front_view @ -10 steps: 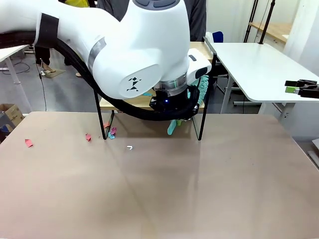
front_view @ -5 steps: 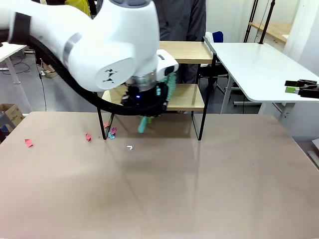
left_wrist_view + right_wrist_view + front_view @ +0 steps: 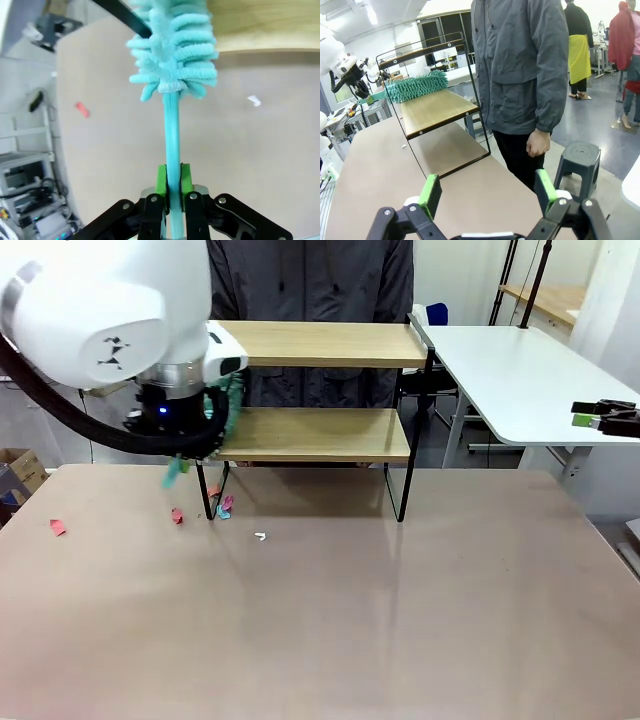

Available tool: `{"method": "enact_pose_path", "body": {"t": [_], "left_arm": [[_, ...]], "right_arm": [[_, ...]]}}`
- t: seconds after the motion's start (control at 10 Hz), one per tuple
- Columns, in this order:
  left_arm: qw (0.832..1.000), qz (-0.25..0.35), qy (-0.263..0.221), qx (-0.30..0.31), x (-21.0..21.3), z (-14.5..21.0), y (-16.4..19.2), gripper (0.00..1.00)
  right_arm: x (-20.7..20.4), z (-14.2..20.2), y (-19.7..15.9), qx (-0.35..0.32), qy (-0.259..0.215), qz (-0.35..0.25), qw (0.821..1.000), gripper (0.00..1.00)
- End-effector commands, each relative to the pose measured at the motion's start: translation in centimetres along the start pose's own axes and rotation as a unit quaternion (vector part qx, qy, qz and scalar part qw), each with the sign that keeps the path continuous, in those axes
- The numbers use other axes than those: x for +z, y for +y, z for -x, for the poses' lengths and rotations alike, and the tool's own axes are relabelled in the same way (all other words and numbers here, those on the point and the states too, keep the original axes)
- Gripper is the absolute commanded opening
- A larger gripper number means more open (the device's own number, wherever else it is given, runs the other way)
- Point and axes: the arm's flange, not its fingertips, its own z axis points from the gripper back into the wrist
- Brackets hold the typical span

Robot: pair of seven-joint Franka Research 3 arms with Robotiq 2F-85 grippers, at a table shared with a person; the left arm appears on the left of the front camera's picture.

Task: Clean the shelf.
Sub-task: Clean the specific section of the Shelf indicated by the human with the Duster.

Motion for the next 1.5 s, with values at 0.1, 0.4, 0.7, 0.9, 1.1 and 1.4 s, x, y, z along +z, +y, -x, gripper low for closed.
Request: {"method": "enact_pose_path", "body": {"t": [0.1,0.4,0.7,0.9,1.1,1.4], "left_arm": [[0.998,-0.043,-0.054,-0.009,3.1,1.2,-1.0,0.13],[0.998,-0.025,-0.048,-0.03,3.5,1.2,-1.9,0.13],[0.986,0.119,-0.085,-0.078,6.2,0.6,1.8,0.13],[0.966,0.206,-0.101,-0.122,7.0,0.7,5.1,0.13],[0.937,0.274,-0.104,-0.189,7.0,1.1,7.2,0.13],[0.895,0.325,-0.097,-0.289,7.9,2.6,10.6,0.13]], "right_arm": [[-0.2,-0.4,0.2,0.003,-0.001,0.0,1.0,1.0],[-0.2,-0.4,0.2,0.003,-0.001,0.0,1.0,1.0],[-0.2,-0.4,0.2,0.003,-0.001,0.0,1.0,1.0],[-0.2,-0.4,0.2,0.003,-0.001,0.0,1.0,1.0],[-0.2,-0.4,0.2,0.003,-0.001,0.0,1.0,1.0],[-0.2,-0.4,0.2,0.003,-0.001,0.0,1.0,1.0]]}}
